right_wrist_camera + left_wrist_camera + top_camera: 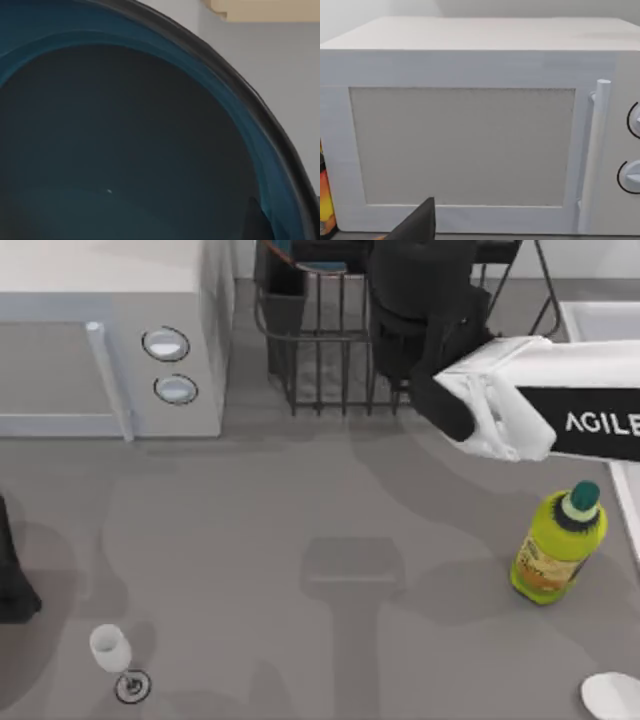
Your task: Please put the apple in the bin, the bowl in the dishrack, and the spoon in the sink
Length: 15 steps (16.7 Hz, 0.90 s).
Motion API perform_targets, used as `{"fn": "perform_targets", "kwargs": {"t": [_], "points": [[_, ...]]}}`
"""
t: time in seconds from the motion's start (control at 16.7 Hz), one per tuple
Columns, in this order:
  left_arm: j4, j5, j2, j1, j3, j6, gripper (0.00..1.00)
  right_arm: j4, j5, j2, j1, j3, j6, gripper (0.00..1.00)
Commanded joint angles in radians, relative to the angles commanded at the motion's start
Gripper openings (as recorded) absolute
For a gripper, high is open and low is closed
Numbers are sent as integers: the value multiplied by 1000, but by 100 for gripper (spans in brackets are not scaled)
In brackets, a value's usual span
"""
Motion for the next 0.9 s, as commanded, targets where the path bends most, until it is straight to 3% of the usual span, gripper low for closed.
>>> {"fn": "perform_targets", "kwargs": {"t": [0.36, 0.9], "points": [[0, 0, 0, 0, 0, 0, 100, 31, -28, 29, -24, -14, 0, 0], [0, 0, 0, 0, 0, 0, 100, 31, -28, 29, -24, -14, 0, 68]]}}
